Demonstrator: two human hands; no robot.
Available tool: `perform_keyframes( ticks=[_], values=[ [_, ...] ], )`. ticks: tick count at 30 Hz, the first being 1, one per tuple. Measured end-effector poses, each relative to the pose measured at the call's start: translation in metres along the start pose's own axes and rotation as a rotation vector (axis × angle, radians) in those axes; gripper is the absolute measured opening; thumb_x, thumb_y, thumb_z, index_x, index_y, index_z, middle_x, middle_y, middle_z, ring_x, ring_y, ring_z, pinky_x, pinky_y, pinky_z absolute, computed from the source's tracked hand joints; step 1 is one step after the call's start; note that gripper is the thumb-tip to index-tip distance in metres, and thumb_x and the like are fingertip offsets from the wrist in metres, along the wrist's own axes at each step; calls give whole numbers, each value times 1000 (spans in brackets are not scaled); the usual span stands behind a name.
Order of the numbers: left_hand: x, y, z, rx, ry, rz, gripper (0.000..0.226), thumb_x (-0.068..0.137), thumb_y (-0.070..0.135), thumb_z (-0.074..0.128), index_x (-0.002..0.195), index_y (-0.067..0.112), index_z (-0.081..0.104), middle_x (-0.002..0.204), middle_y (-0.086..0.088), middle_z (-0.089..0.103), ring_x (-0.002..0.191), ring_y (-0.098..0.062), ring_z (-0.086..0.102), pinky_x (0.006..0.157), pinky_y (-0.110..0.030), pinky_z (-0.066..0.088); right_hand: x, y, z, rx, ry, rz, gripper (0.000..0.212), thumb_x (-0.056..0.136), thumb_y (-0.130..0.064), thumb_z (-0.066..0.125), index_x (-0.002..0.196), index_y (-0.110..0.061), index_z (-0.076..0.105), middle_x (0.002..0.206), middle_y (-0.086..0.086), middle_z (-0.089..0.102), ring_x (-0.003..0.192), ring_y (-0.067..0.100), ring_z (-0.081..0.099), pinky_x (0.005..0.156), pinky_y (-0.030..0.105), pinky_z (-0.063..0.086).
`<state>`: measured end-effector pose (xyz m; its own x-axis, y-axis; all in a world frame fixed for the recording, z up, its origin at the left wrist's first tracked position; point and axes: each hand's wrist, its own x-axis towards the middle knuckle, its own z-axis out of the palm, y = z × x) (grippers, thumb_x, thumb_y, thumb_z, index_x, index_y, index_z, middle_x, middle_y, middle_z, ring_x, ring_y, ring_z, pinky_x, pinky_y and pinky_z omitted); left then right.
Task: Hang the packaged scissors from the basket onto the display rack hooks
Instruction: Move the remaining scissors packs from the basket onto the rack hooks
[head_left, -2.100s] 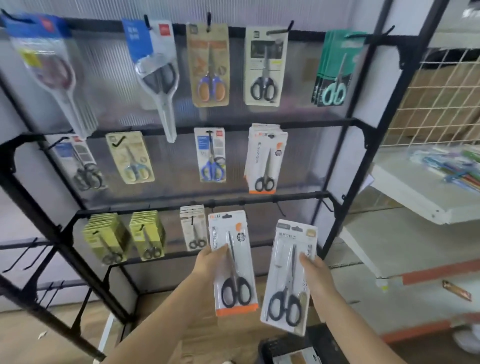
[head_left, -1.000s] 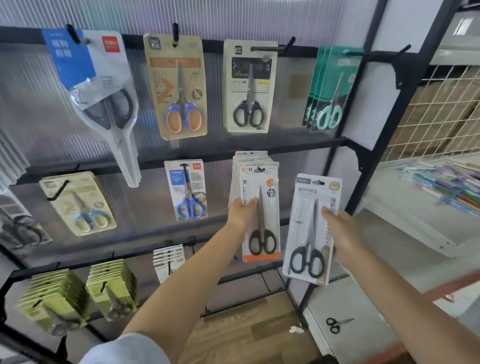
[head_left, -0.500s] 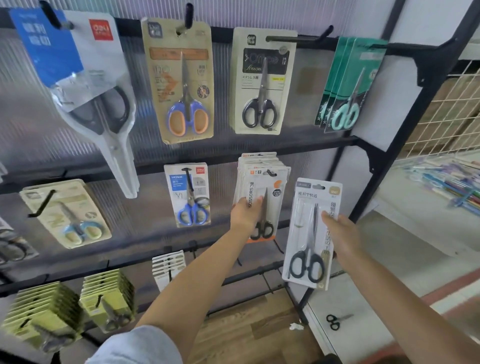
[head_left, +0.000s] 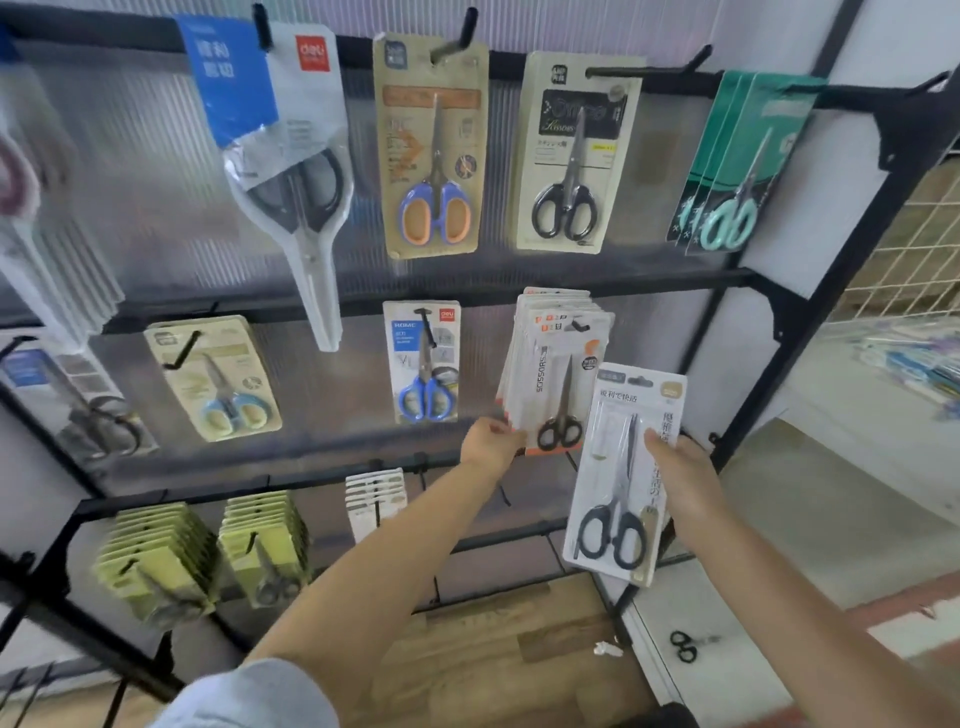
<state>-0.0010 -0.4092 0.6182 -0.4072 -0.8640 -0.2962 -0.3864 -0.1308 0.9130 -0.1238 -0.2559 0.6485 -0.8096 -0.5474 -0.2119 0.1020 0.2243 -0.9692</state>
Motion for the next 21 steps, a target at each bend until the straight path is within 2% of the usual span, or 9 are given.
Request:
perform_keyframes(
  ticks=[2, 6, 8, 10, 12, 16, 18, 20, 21],
  values=[
    [-26, -17, -7, -67, -82, -1, 21, 90, 24, 62, 77, 12, 51, 80, -7, 57, 74, -18, 52, 68, -25, 45, -11, 4, 4, 3, -45, 2, 21, 97, -22, 49, 114, -12, 58, 105, 3, 65, 100, 24, 60, 93, 38, 47],
    [-84, -42, -16, -214, -213, -61, 21, 91, 36, 59, 87, 15, 60, 94, -4, 65, 92, -20, 62, 85, -30, 50, -40, 18, 13, -41, -130, 17, 17, 98, -23, 48, 110, -15, 58, 104, 5, 64, 94, 24, 60, 82, 34, 48],
    [-107, -54, -19, -241, -250, -91, 24, 92, 38, 56, 96, 14, 59, 100, -3, 65, 97, -19, 62, 88, -28, 50, -56, 23, 15, -82, -181, 20, 20, 97, -24, 49, 110, -13, 59, 106, 7, 65, 95, 25, 61, 86, 37, 49],
    [-131, -66, -22, -290, -257, -107, 24, 93, 35, 56, 100, 12, 59, 97, -3, 65, 95, -18, 62, 88, -27, 50, -71, 27, 19, -93, -246, 9, 20, 97, -22, 49, 110, -11, 60, 107, 9, 66, 97, 27, 62, 89, 39, 49],
    [-150, -83, -24, -358, -231, -125, 20, 92, 31, 58, 95, 12, 57, 94, -6, 64, 90, -19, 61, 91, -34, 51, -88, 34, 26, -94, -305, 5, 16, 97, -21, 49, 107, -14, 60, 104, 8, 65, 95, 26, 61, 87, 37, 49],
    [-186, -117, -33, -405, -128, -171, 15, 92, 26, 59, 91, 11, 56, 77, -1, 60, 70, -15, 59, 80, -35, 52, -122, 57, 43, -119, -414, 42, 18, 96, -25, 51, 110, -16, 56, 111, 6, 63, 99, 24, 59, 91, 41, 48],
    [-199, -129, -38, -453, -73, -188, 12, 94, 22, 57, 93, 9, 58, 80, -5, 63, 70, -17, 61, 72, -32, 54, -137, 65, 52, -169, -484, 49, 17, 97, -26, 50, 108, -15, 55, 101, 2, 62, 88, 17, 58, 77, 33, 49],
    [-207, -138, -45, -483, 2, -195, 11, 96, 18, 54, 88, 11, 57, 78, -3, 62, 67, -15, 60, 61, -26, 51, -145, 67, 60, -227, -532, 28, 11, 97, -25, 49, 96, -15, 54, 87, 0, 58, 74, 10, 53, 60, 24, 42],
    [-208, -145, -49, -474, 37, -195, 12, 96, 18, 53, 86, 12, 56, 76, -3, 61, 66, -15, 58, 60, -25, 48, -147, 66, 65, -259, -540, 6, 13, 97, -25, 50, 89, -15, 53, 83, 2, 58, 70, 10, 51, 57, 26, 42]
  ],
)
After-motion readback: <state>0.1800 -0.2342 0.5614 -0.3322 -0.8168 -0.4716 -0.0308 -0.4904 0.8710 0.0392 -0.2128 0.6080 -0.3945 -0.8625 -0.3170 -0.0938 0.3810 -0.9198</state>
